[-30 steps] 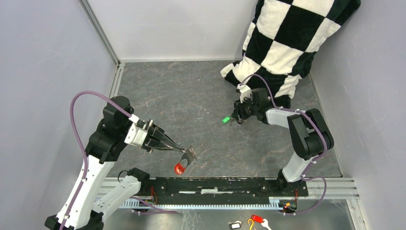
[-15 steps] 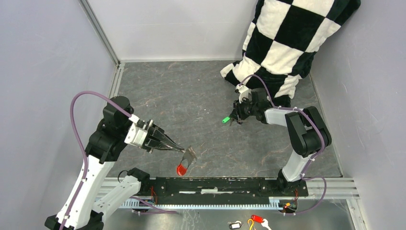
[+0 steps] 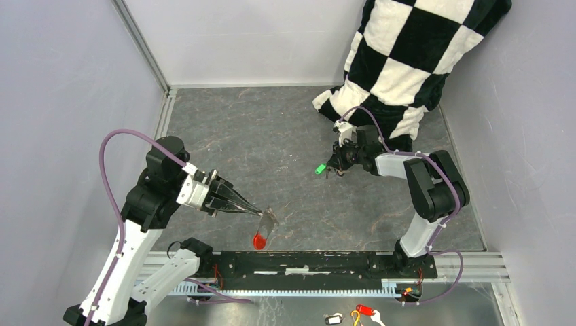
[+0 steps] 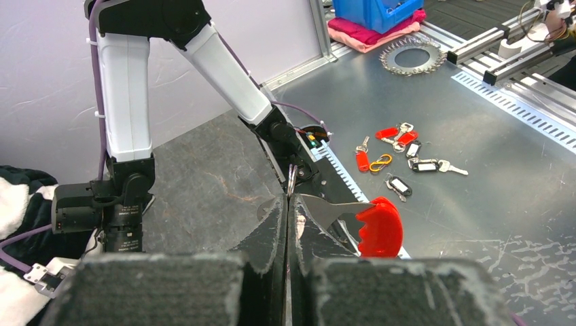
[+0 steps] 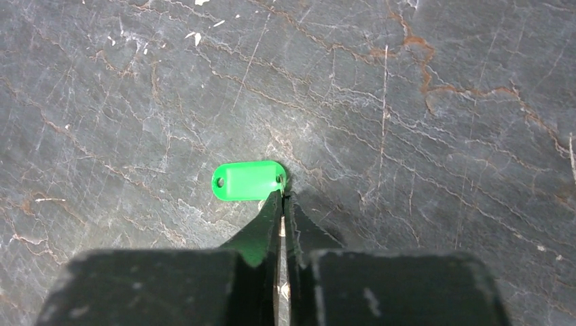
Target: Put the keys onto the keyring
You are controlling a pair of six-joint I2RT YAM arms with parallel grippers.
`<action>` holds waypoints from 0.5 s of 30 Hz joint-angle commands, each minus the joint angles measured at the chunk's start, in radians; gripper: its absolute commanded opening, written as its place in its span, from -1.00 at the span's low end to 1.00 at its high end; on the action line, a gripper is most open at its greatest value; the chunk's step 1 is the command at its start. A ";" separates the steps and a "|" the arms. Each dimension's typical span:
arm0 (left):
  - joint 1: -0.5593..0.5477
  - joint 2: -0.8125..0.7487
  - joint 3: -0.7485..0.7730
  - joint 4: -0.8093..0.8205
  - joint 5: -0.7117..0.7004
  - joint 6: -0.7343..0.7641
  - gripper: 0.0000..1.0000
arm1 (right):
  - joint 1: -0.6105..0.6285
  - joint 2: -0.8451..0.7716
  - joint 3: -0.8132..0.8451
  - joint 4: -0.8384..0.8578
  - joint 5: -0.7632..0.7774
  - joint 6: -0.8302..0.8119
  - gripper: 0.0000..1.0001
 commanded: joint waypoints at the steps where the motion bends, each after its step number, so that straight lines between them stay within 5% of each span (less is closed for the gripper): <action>1: -0.003 -0.005 0.006 0.006 0.004 0.044 -0.95 | -0.001 -0.011 0.001 0.029 -0.051 0.005 -0.99; 8: -0.002 0.005 0.002 0.006 -0.001 0.048 -0.96 | 0.070 -0.231 -0.080 0.051 -0.028 0.029 -0.99; 15: 0.000 0.046 0.003 -0.005 0.056 0.034 -0.96 | 0.381 -0.691 -0.221 0.028 0.270 -0.161 -0.99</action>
